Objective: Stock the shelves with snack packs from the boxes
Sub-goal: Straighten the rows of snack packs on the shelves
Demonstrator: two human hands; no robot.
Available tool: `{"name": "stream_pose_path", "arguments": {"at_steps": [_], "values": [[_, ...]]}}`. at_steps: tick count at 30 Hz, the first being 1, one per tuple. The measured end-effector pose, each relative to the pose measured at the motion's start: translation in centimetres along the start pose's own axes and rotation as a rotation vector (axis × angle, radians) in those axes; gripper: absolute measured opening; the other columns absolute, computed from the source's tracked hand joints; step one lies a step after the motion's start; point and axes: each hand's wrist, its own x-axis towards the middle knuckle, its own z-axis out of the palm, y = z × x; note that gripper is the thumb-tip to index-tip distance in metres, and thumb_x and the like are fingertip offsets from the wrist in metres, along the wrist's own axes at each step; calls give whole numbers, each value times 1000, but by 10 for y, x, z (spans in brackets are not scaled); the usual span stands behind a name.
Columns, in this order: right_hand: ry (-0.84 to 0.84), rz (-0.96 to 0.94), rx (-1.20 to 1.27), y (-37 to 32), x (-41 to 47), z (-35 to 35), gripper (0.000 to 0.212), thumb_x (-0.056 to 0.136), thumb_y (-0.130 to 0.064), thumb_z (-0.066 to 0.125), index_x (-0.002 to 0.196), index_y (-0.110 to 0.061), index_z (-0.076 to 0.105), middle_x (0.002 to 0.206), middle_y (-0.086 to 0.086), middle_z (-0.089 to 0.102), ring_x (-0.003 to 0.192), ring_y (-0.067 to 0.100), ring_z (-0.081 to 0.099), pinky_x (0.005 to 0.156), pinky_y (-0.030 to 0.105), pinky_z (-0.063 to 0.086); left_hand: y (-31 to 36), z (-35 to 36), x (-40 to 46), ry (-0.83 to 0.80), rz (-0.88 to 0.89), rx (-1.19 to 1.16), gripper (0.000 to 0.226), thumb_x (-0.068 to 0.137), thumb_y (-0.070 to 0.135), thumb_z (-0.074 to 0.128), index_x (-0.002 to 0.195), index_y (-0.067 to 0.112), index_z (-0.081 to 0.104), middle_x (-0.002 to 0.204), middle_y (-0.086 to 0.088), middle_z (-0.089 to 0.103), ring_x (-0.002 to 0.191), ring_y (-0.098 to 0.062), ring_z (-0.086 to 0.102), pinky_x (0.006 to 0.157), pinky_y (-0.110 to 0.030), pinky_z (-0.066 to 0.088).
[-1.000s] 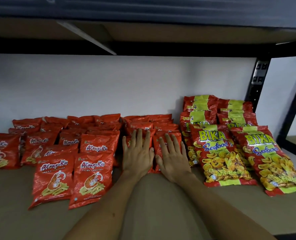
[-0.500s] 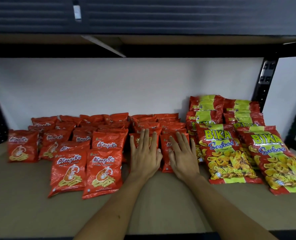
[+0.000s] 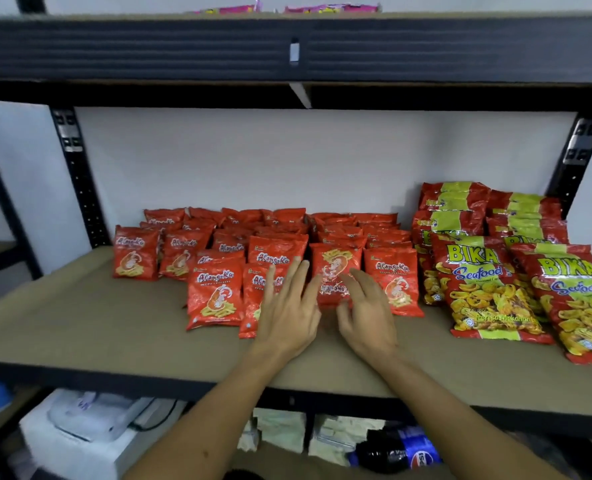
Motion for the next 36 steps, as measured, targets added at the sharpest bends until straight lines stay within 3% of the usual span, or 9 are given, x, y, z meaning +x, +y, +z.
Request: {"name": "stream_pose_path", "arguments": {"at_steps": [5,11,15,18,21,24,30,36], "values": [[15,-125,84,-80,-16,16,45,89,-28,45,127,-11,59,136,11,55,129,30,47,106,47,41,-65,-33,-48,79,-139,58,41,93,29,38,124,14,59,141,-15,49,140,-30,36,110,-61,24],[-170,-189,-151,-145,-5,42,57,87,-39,38,139,-18,49,152,11,39,144,30,29,113,59,23,-102,-50,-57,-85,-370,58,51,95,36,28,134,15,53,146,-16,44,140,-33,35,107,-64,28],[-208,-179,-286,-150,2,54,64,89,-43,35,148,-18,39,160,12,23,150,30,9,116,60,3,-110,-50,-59,-208,-481,58,61,96,44,15,148,20,35,157,-13,26,147,-33,18,111,-64,16],[-204,-154,-314,-158,7,64,67,92,-48,32,151,-18,30,162,13,13,150,32,1,117,59,-2,-129,-43,-62,-250,-518,62,61,97,48,16,153,25,20,161,-10,12,149,-33,6,110,-67,10],[-206,-126,-312,-160,17,73,70,92,-54,27,153,-20,27,162,15,12,150,35,2,117,60,-2,-144,-33,-56,-247,-487,80,65,95,51,13,152,24,21,161,-9,14,149,-33,5,109,-70,9],[-209,-154,-315,-156,25,84,68,91,-56,29,150,-22,33,160,14,22,149,33,14,116,61,7,-155,-19,-51,-227,-420,63,66,95,50,16,153,19,20,161,-8,14,150,-26,5,111,-66,10],[-157,-240,-294,-145,51,113,63,90,-55,34,145,-24,44,155,12,33,145,33,24,113,60,11,-184,19,-34,-248,-316,72,65,98,48,13,154,17,11,163,-2,8,150,-16,-1,115,-61,3],[-173,-213,-291,-132,67,132,63,90,-54,35,145,-26,42,156,11,30,147,32,21,115,61,13,-193,36,-16,-184,-335,18,63,97,51,18,152,22,24,161,-4,18,150,-19,8,115,-63,4]]}}
